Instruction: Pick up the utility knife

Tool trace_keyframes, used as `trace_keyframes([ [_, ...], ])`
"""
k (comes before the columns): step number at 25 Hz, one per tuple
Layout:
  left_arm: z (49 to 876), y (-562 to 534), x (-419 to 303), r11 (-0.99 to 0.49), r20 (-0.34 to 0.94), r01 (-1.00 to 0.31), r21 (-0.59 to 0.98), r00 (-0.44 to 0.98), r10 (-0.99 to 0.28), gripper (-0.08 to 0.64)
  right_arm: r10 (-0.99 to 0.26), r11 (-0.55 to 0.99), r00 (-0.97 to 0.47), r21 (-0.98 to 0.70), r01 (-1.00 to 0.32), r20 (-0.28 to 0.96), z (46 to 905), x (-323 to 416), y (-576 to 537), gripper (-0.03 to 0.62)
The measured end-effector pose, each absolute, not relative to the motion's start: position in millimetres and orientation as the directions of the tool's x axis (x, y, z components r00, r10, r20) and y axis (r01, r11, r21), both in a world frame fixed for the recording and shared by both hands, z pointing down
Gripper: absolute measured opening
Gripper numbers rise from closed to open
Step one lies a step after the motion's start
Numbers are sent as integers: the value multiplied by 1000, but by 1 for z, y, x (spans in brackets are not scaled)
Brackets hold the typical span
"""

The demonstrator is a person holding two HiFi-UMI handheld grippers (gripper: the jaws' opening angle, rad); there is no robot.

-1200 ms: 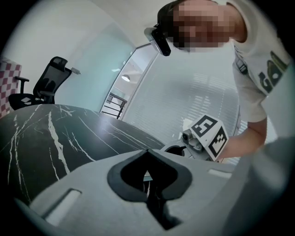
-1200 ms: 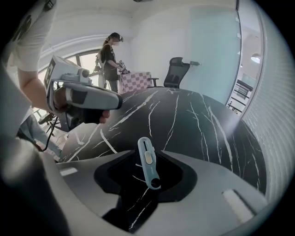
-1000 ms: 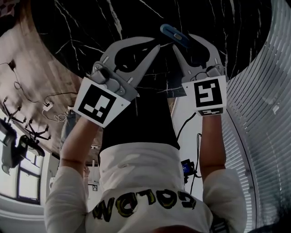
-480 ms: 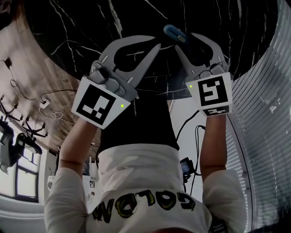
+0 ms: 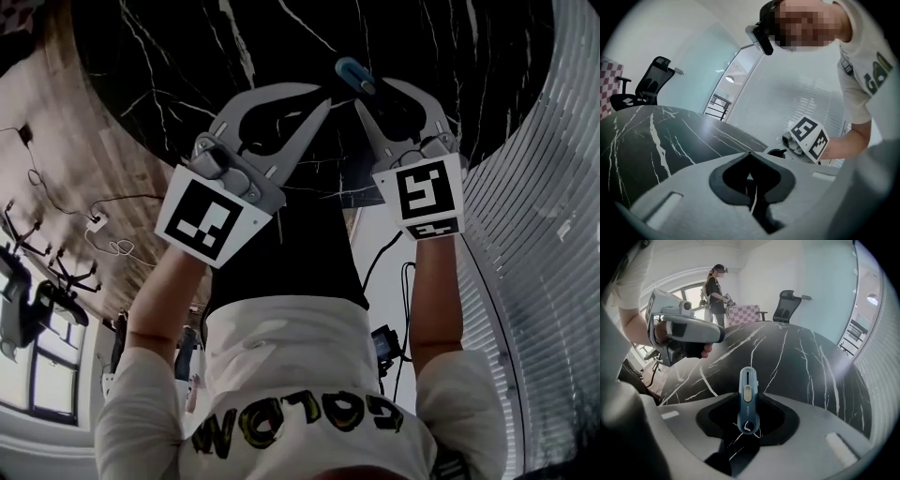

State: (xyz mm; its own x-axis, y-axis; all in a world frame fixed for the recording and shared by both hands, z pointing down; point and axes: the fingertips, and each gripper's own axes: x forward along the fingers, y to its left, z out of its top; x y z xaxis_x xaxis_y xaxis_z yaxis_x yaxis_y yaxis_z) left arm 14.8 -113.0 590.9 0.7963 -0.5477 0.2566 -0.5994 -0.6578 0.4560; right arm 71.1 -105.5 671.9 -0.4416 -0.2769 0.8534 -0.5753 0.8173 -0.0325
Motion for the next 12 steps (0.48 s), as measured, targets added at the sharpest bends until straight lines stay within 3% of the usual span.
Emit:
trace_keyframes([
  [12,510,-117,15,-674,195,-620,401,777,-598,3,-477,761,-537,20,-649,696,550,69,-130,132],
])
